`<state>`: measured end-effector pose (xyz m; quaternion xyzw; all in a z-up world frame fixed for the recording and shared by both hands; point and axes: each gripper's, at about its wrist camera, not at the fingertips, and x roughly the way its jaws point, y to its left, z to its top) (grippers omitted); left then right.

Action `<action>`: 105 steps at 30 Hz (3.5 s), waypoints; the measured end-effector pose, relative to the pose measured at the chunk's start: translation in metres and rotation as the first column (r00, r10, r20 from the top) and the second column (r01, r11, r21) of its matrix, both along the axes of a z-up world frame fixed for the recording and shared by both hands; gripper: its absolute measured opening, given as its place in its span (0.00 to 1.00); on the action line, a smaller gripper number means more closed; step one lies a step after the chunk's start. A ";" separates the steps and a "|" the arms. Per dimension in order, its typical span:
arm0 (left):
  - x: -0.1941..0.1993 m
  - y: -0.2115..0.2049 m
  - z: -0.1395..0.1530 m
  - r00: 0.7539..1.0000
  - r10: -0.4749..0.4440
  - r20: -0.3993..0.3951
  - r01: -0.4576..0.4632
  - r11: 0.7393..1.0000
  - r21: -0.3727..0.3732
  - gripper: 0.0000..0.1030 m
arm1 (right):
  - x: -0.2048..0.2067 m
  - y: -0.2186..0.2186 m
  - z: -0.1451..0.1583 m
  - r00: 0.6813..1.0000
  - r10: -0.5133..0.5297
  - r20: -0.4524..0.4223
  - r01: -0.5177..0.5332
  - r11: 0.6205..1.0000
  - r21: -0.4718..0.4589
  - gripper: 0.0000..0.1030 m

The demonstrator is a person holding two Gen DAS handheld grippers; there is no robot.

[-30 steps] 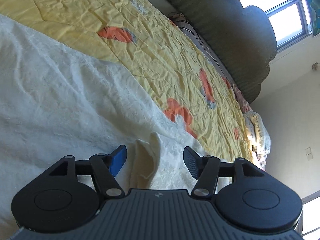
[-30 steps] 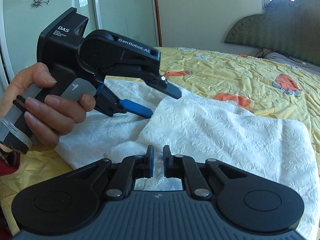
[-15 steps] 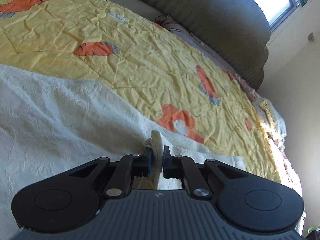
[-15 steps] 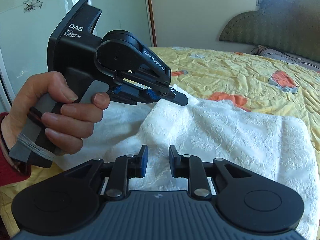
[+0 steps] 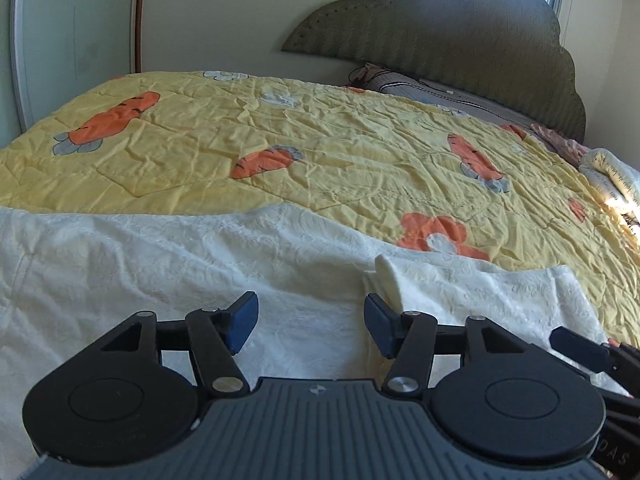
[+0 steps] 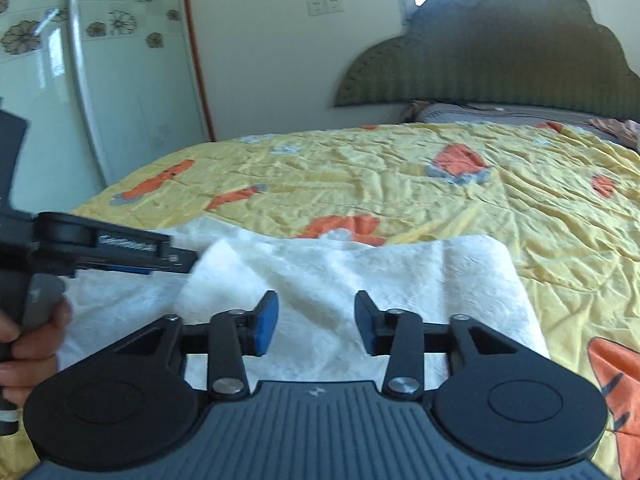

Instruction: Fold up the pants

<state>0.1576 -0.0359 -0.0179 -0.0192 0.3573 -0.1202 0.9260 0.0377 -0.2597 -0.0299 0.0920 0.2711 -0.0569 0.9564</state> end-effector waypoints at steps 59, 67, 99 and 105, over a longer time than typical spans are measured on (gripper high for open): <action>-0.037 0.014 -0.032 0.993 0.008 0.117 -0.019 0.996 0.092 0.97 | 0.008 0.020 -0.025 0.993 0.021 -0.116 -0.035 0.991 -0.126 1.00; -0.038 0.015 -0.032 0.993 0.006 0.118 -0.016 0.996 0.087 0.97 | 0.009 0.017 -0.025 0.993 0.022 -0.115 -0.035 0.993 -0.111 1.00; -0.041 0.010 -0.032 0.993 -0.008 0.119 -0.007 0.991 0.130 0.99 | 0.009 0.019 -0.025 0.993 0.019 -0.115 -0.033 0.993 -0.118 1.00; -0.041 0.010 -0.032 0.993 -0.008 0.119 -0.008 0.991 0.130 0.99 | 0.009 0.019 -0.025 0.993 0.019 -0.116 -0.033 0.992 -0.118 1.00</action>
